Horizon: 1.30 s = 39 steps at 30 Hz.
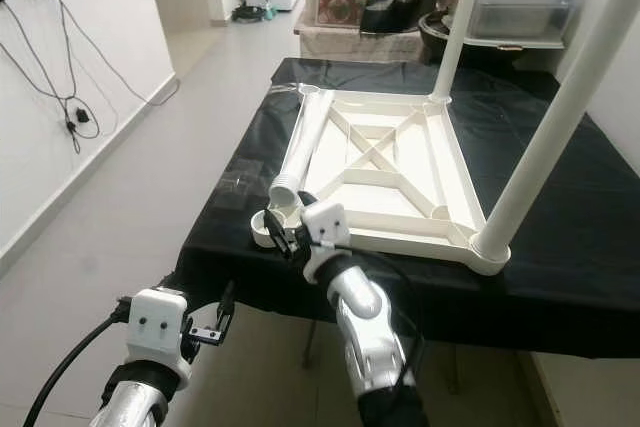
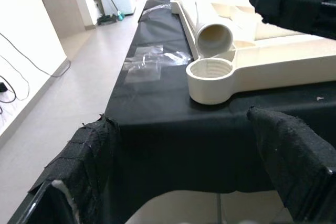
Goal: Building children table
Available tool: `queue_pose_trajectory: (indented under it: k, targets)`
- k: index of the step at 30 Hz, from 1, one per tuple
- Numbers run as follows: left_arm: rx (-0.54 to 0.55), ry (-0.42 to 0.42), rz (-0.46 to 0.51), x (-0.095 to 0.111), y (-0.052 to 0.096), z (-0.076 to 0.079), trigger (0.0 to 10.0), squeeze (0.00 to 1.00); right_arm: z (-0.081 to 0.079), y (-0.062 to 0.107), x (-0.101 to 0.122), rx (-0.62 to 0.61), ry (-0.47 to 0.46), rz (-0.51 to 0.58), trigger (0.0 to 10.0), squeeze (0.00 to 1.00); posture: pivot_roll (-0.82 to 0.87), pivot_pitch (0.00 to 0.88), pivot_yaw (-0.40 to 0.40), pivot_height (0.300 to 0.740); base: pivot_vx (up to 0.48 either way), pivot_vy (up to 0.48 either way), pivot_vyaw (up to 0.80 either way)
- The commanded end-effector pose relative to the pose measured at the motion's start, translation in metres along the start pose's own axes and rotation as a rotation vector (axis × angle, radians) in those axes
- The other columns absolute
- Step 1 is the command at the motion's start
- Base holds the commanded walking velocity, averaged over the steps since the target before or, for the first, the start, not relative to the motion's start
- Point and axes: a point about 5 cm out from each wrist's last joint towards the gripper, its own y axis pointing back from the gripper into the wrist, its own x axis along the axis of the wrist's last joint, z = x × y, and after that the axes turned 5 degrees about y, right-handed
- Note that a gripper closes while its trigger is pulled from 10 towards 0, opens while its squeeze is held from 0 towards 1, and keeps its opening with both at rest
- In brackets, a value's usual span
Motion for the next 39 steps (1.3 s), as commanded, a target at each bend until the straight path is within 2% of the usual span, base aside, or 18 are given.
queue_pose_trajectory:
  k: [1, 4, 9, 13, 19, 28, 39]
  targets:
    - [0.006, -0.004, 0.011, 0.003, 0.002, -0.001, 10.0, 0.0, -0.006, 0.0, 0.004, 0.008, -0.008, 0.002, 10.0, 0.0, -0.01, 0.005, 0.021, 0.74, 0.0, 0.0, 0.0]
    - [0.011, -0.004, 0.021, 0.005, 0.003, -0.001, 10.0, 0.0, -0.007, -0.001, 0.006, 0.015, 0.016, 0.004, 10.0, 0.0, -0.01, 0.004, 0.02, 0.74, 0.0, 0.0, 0.0]
    - [0.018, -0.007, 0.022, 0.005, 0.001, -0.001, 10.0, 0.0, -0.003, -0.004, 0.005, 0.0, 0.003, -0.015, 10.0, 0.0, -0.01, 0.005, 0.013, 0.74, 0.0, 0.0, 0.0]
    - [0.02, -0.006, 0.021, 0.004, -0.001, 0.0, 10.0, 0.0, 0.002, -0.001, 0.004, -0.029, 0.005, -0.044, 10.0, 0.0, -0.04, 0.013, 0.015, 0.74, 0.0, 0.0, -0.8]
    - [0.021, -0.005, 0.013, 0.003, -0.001, 0.0, 10.0, 0.0, -0.002, 0.002, 0.004, -0.033, 0.0, -0.053, 10.0, 0.0, -0.06, 0.02, 0.025, 0.74, 0.0, 0.0, -0.8]
    - [0.037, -0.017, 0.016, 0.002, 0.0, -0.003, 10.0, 0.0, -0.012, 0.009, -0.001, 0.0, 0.002, -0.065, 10.0, 0.0, -0.07, 0.012, 0.028, 0.74, 0.0, 0.0, 0.0]
    - [0.033, -0.024, 0.02, 0.001, -0.001, -0.004, 10.0, 0.0, -0.013, 0.01, -0.002, -0.001, -0.004, -0.066, 10.0, 0.0, -0.05, 0.001, 0.034, 0.74, 0.0, 0.0, 0.0]
